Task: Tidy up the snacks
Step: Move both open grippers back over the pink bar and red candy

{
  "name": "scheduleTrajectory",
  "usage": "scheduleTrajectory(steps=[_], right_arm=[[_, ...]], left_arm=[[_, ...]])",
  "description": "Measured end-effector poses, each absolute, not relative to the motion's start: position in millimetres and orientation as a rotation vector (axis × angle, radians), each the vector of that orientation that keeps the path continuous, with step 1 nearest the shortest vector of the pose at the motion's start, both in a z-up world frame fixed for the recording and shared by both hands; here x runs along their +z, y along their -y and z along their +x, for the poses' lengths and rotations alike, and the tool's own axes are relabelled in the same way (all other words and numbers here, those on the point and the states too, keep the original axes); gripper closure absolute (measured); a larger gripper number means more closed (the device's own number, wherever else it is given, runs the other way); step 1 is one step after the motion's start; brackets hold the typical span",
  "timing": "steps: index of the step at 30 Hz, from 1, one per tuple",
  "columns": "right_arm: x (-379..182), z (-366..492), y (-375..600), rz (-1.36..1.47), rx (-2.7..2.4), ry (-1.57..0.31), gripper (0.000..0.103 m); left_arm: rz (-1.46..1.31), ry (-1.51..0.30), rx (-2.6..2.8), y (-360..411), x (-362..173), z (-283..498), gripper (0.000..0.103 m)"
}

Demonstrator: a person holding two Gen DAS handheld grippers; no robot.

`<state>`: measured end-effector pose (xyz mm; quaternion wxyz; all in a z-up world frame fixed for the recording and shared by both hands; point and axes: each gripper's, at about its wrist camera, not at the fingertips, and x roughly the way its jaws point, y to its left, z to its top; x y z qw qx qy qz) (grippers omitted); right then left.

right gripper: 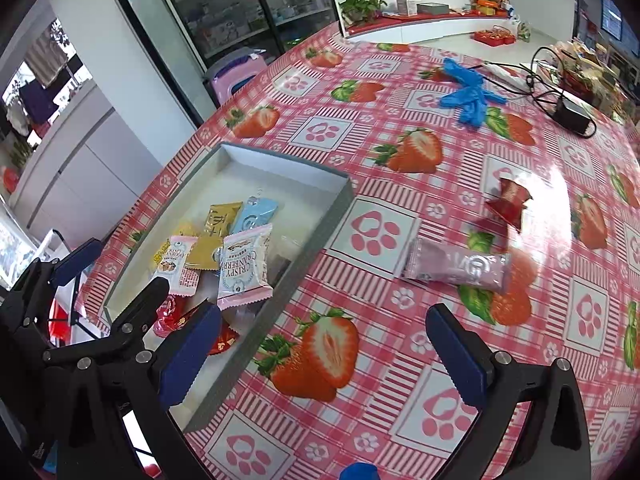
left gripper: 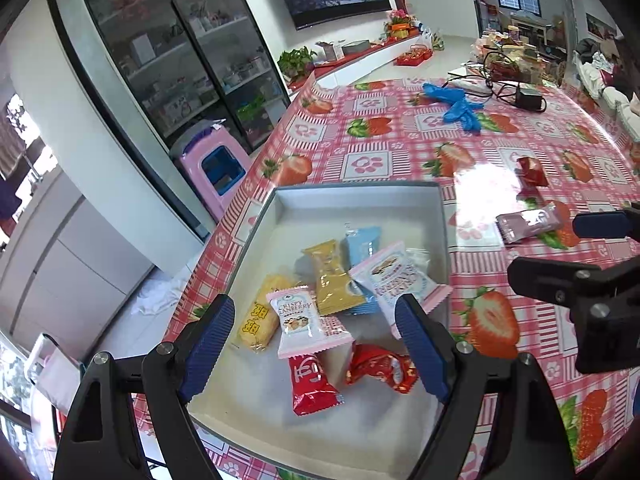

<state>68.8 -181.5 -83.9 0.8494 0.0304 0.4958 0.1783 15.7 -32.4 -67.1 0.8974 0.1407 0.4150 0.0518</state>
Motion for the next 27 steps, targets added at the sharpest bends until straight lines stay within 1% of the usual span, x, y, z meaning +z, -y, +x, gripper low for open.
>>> scheduleTrajectory(steps=[16,24,27], right_arm=[[-67.3,56.0,217.0,0.121,0.357,-1.008,0.000],[-23.4,67.2,271.0,0.221,0.302,-0.927,0.000],[-10.1,77.1,297.3,0.233,0.235,-0.904,0.000]], left_arm=[[0.329,-0.854,0.057,61.5,-48.6,10.9,0.018],[0.293,-0.819,-0.042,75.9,0.0,23.7,0.018],[0.312,-0.821,-0.099,95.2,1.7,30.9,0.017]])
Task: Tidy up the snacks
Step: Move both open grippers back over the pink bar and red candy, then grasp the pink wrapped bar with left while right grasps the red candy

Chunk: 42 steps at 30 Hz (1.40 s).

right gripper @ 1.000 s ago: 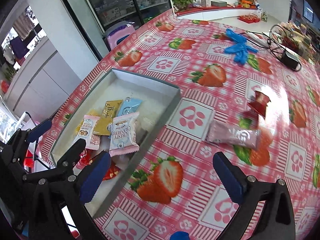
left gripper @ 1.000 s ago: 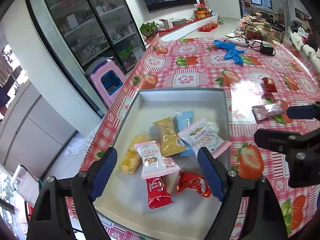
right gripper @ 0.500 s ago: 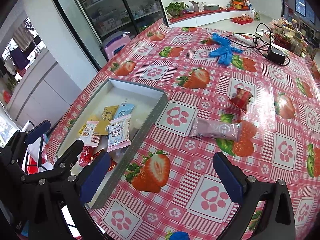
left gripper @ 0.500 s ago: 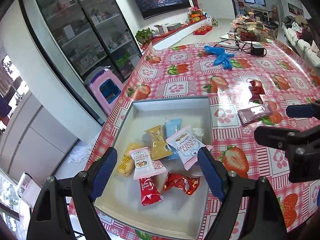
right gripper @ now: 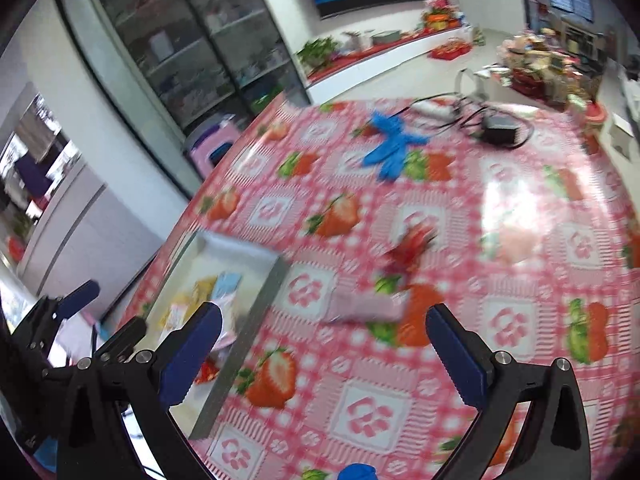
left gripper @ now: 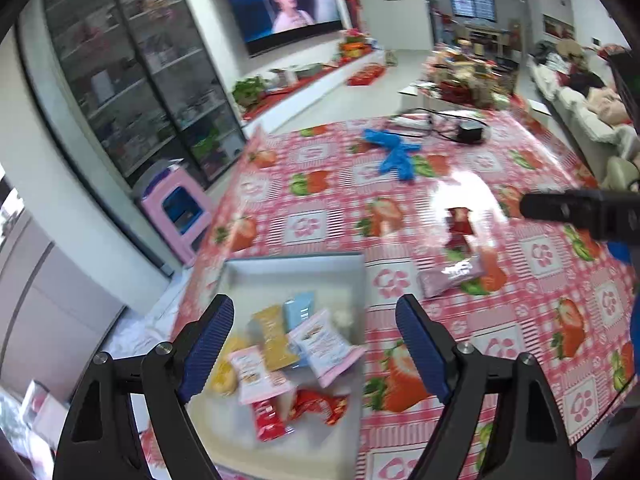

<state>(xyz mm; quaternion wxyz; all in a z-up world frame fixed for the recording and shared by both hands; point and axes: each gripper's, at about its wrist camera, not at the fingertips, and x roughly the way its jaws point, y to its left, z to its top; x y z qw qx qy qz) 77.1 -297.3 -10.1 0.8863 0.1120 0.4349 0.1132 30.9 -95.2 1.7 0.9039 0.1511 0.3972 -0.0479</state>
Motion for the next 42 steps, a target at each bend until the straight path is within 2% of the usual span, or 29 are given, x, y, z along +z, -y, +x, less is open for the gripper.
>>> scheduleTrajectory(steps=[4,14,22,24,25,26,27,28,39,40,41,42], right_arm=[[-21.9,92.6,319.1,0.239,0.169,-0.949,0.000],[-92.5,107.1,382.8,0.356,0.017,-1.083,0.000],[-113.5,115.5,418.9,0.429,-0.022,-1.098,0.000],[-118.5,123.4,416.7,0.437,-0.017,-1.098,0.000],[-121.7,128.9,413.1,0.444,-0.013,-1.100,0.000],[-124.4,133.5,409.6,0.449,-0.008,-1.100,0.000],[-127.1,139.0,404.8,0.451,-0.002,-1.100,0.000],[-129.8,144.9,398.4,0.451,0.007,-1.099,0.000],[-155.7,200.3,325.7,0.299,0.033,-1.044,0.001],[-156.3,202.1,321.2,0.265,0.014,-1.030,0.003],[-155.7,202.7,317.2,0.227,-0.003,-1.017,0.022],[-154.4,202.4,313.6,0.183,-0.008,-1.008,0.051]], left_arm=[[0.361,-0.846,-0.194,131.4,-26.7,39.1,0.017],[0.535,-0.785,-0.325,221.8,-107.1,82.4,0.016],[0.532,-0.888,-0.360,244.4,-155.1,117.9,0.016],[0.504,-0.895,-0.382,242.9,-155.4,117.6,0.023],[0.485,-0.905,-0.410,241.3,-155.2,117.0,0.039],[0.456,-0.922,-0.446,239.8,-155.3,115.2,0.061],[0.443,-0.936,-0.450,238.6,-155.9,112.8,0.069],[0.439,-0.939,-0.440,237.8,-155.9,109.7,0.073],[0.243,-0.999,-0.352,184.4,-152.5,80.4,0.074],[0.236,-0.999,-0.350,182.7,-152.9,80.1,0.074],[0.228,-0.999,-0.347,181.4,-153.1,79.1,0.074],[0.218,-0.998,-0.343,180.2,-153.1,78.5,0.074]])
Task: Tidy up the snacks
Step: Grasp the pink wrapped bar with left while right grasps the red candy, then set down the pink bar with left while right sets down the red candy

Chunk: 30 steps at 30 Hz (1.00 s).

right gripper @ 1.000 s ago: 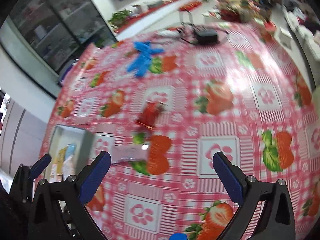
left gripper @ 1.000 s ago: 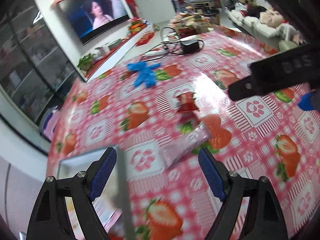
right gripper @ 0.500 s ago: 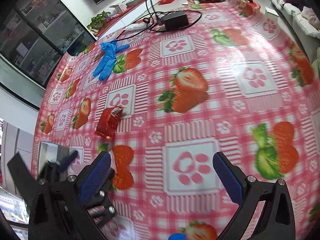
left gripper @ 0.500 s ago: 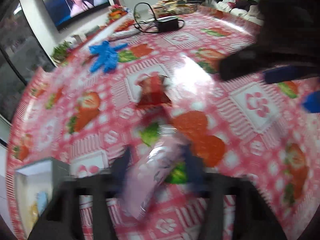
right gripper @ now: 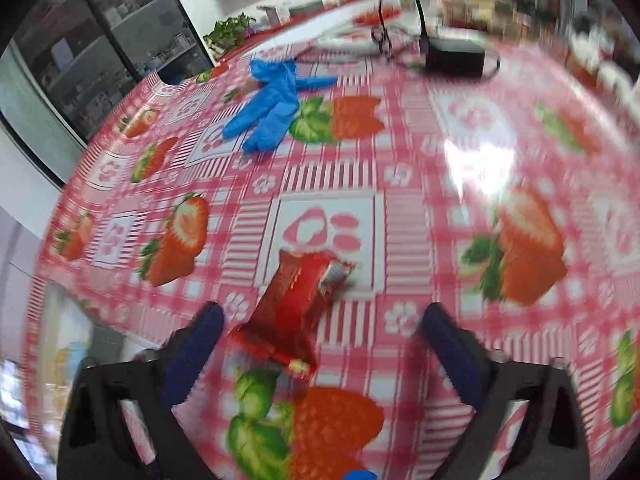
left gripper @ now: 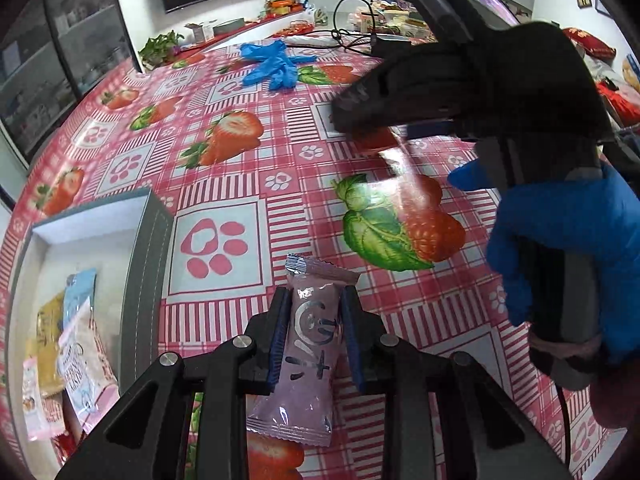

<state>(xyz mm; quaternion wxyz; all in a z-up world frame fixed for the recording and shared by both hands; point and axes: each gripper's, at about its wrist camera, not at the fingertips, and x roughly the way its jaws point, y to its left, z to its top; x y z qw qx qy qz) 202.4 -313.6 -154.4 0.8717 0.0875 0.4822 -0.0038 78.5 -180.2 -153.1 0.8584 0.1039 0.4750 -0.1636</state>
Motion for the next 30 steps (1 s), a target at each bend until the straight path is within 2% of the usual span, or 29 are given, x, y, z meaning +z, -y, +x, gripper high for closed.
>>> scheduleTrajectory(steps=[1,2,3,12,14,15,16,17,19,20,21,26,30], right_arm=[[-154.3,202.2,313.6,0.173,0.004,-1.012,0.064],[-154.4,200.3,315.1,0.174,0.019,-1.019,0.073],[-154.2,195.2,318.6,0.176,0.033,-1.029,0.076],[-149.9,81.5,363.0,0.153,0.040,-1.084,0.076],[-149.6,52.4,371.3,0.156,0.021,-1.087,0.076],[-150.6,33.2,376.0,0.148,0.003,-1.088,0.076],[-151.0,21.1,378.5,0.142,-0.010,-1.089,0.076],[-152.5,9.3,381.0,0.140,-0.016,-1.093,0.076],[-152.3,-10.0,387.0,0.146,-0.024,-1.079,0.061],[-152.6,-15.4,390.1,0.149,-0.037,-1.075,0.023],[-151.4,-22.2,394.5,0.154,-0.062,-1.052,0.001],[-154.4,-21.2,404.3,0.204,-0.078,-1.031,0.001],[-154.2,-4.7,392.2,0.131,-0.071,-1.003,0.001]], left_arm=[[0.210,-0.997,-0.339,179.3,-153.1,76.8,0.074],[0.194,-1.000,-0.333,178.0,-153.1,74.0,0.074],[0.179,-1.005,-0.331,177.1,-152.9,71.4,0.074],[0.098,-1.014,-0.319,178.8,-153.4,17.9,0.074],[0.111,-1.001,-0.312,179.3,-153.8,11.9,0.071],[0.108,-1.000,-0.310,177.5,-154.0,9.5,0.069],[0.105,-0.999,-0.306,174.4,-153.4,6.4,0.059],[0.105,-0.997,-0.298,171.5,-152.7,4.6,0.043],[0.109,-0.974,-0.263,161.8,-149.1,0.5,0.021],[0.108,-0.952,-0.247,155.7,-146.3,-1.1,0.021],[0.106,-0.941,-0.244,151.1,-144.0,-1.7,0.021],[0.138,-0.978,-0.253,154.7,-150.8,4.5,0.020],[0.177,-0.982,-0.261,174.5,-161.7,9.4,0.020]])
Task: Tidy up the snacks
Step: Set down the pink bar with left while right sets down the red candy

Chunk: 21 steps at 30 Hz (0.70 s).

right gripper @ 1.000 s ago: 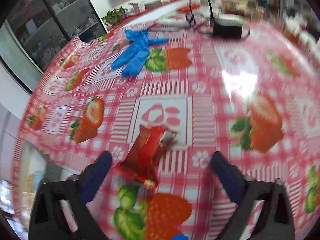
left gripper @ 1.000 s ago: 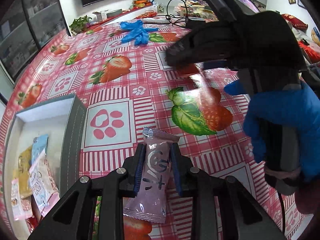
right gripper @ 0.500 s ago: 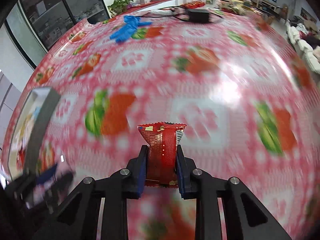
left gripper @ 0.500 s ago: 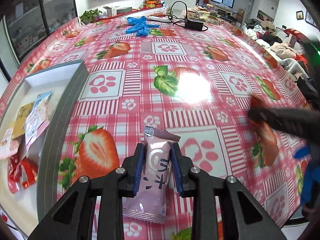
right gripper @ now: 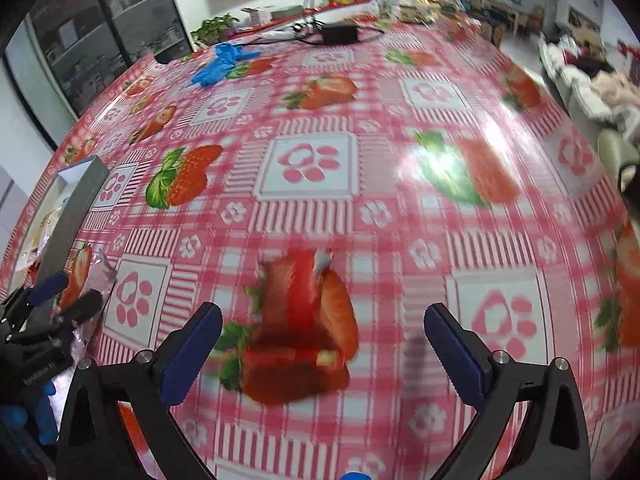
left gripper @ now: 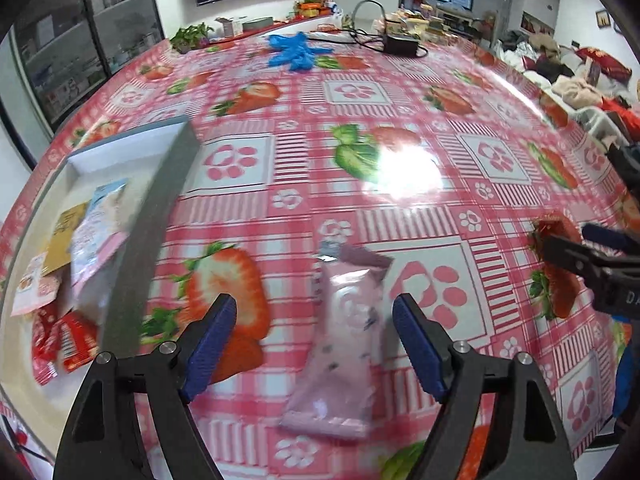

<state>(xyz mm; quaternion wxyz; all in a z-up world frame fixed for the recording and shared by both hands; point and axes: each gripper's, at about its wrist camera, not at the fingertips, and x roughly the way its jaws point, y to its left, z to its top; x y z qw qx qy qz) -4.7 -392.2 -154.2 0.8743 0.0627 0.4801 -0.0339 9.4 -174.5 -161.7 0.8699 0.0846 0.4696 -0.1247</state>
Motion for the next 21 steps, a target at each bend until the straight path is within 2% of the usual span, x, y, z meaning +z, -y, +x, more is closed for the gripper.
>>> scheduleTrajectory(steps=[4,7,21], right_arm=[[-165.6,4.9,386.9,0.108,-0.087,-1.016,0.000],[-169.3,1.7,378.7,0.048,-0.100,-1.002,0.000],[-170.9,-4.6,378.8,0.050,-0.102,-0.949,0.000]], left_arm=[[0.184,-0.938,-0.276,185.3,-161.7,8.2,0.017],[0.139,-0.928,-0.248,178.5,-167.4,11.4,0.000],[0.114,-0.935,-0.244,175.5,-170.0,15.1,0.000]])
